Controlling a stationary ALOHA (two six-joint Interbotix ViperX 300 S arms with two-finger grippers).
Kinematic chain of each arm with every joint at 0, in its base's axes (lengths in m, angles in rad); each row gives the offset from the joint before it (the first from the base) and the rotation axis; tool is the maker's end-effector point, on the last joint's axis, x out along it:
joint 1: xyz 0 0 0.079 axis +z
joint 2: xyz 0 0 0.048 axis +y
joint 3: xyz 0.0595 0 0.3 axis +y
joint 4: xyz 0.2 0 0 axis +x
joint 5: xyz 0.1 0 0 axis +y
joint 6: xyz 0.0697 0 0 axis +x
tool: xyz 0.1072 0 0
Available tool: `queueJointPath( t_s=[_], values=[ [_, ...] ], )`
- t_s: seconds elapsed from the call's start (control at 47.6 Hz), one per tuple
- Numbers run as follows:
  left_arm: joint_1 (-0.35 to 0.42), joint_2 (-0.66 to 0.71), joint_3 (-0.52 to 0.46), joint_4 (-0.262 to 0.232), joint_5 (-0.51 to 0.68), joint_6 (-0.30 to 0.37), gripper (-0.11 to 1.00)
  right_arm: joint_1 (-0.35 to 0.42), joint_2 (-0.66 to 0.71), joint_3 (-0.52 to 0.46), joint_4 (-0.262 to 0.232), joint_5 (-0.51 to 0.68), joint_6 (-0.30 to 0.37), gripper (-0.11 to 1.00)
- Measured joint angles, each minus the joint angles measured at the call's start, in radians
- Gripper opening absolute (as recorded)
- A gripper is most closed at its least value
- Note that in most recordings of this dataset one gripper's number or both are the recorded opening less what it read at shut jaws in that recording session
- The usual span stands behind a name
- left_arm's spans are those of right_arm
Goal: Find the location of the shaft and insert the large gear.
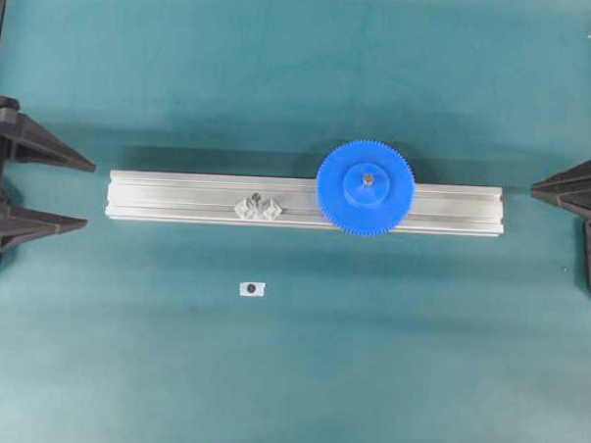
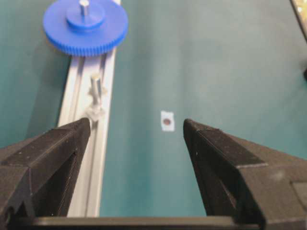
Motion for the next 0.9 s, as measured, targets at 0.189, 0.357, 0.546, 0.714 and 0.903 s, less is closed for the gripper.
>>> queueJointPath(
  t_s=[0.189, 0.357, 0.546, 0.714, 0.903],
  values=[
    [0.000, -0.018, 0.015, 0.000, 0.000, -0.002, 0.80, 0.000, -0.002, 0.009, 0.000, -0.025, 0.000, 0.05],
    [0.000, -0.026, 0.035, 0.000, 0.000, -0.002, 0.80, 0.000, -0.006, 0.037, 0.000, -0.089, 0.000, 0.05],
    [0.000, -0.086, 0.084, 0.000, -0.023, -0.003, 0.80, 0.000, -0.018, 0.077, 0.000, -0.118, 0.000, 0.05],
    [0.000, -0.144, 0.147, 0.000, -0.054, -0.012, 0.80, 0.000, -0.046, 0.118, 0.000, -0.147, 0.000, 0.05],
    [0.000, -0.163, 0.184, -0.002, -0.101, -0.018, 0.80, 0.000, -0.067, 0.158, 0.002, -0.193, 0.000, 0.05]
  ],
)
